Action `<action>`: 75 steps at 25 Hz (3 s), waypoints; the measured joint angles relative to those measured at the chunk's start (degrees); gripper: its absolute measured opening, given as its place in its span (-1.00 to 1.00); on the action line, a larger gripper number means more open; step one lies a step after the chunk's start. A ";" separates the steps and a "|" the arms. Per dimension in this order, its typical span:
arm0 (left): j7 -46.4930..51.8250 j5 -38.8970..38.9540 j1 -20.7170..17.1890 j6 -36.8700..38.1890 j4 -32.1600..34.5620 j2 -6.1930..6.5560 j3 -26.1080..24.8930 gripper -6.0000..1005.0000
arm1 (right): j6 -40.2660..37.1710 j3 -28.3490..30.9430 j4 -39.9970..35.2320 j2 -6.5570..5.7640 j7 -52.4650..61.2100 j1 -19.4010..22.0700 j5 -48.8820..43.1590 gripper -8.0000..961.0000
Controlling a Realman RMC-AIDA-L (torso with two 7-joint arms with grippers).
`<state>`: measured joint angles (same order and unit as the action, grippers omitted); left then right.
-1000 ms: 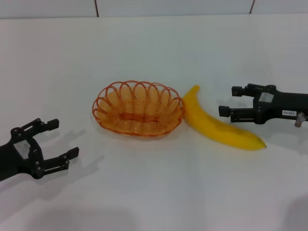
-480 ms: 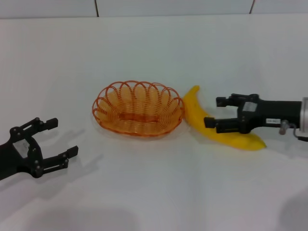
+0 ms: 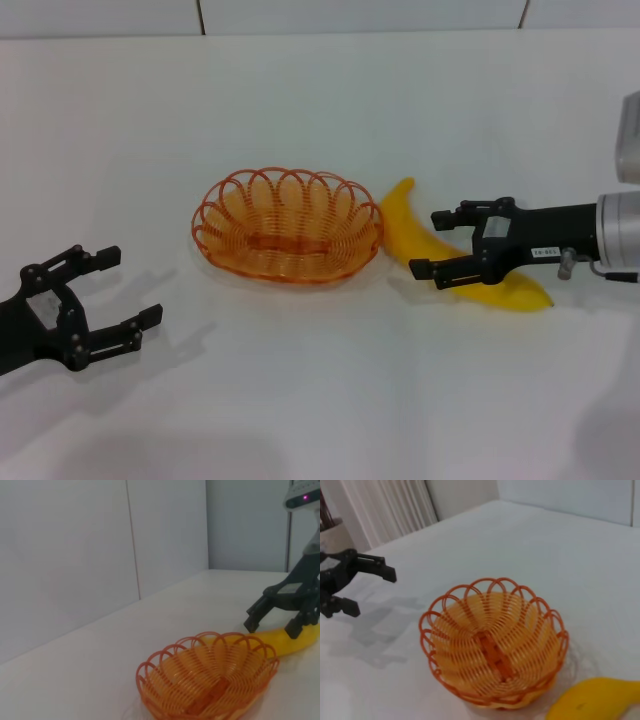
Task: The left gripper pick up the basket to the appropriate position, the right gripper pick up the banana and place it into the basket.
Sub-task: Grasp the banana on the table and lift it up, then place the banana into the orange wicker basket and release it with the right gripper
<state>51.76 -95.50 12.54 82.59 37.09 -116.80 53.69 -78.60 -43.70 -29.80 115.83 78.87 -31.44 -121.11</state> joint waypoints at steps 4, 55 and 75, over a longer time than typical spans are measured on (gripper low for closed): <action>0.00 -0.06 0.01 0.02 0.00 0.00 0.00 0.75 | 0.70 -1.02 -1.15 0.00 0.79 0.30 -0.04 0.89; 0.00 -0.51 0.30 0.02 0.00 0.04 0.02 0.75 | -6.71 -6.23 -8.98 0.53 -5.12 -0.66 13.80 0.03; 0.05 -0.12 1.63 0.02 -0.30 -0.09 0.09 0.75 | 7.71 -19.95 7.75 1.43 -16.38 -11.84 22.19 0.03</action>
<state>51.81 -95.62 14.17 82.61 36.79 -116.89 53.79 -70.89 -63.65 -22.05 117.27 62.49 -43.28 -98.93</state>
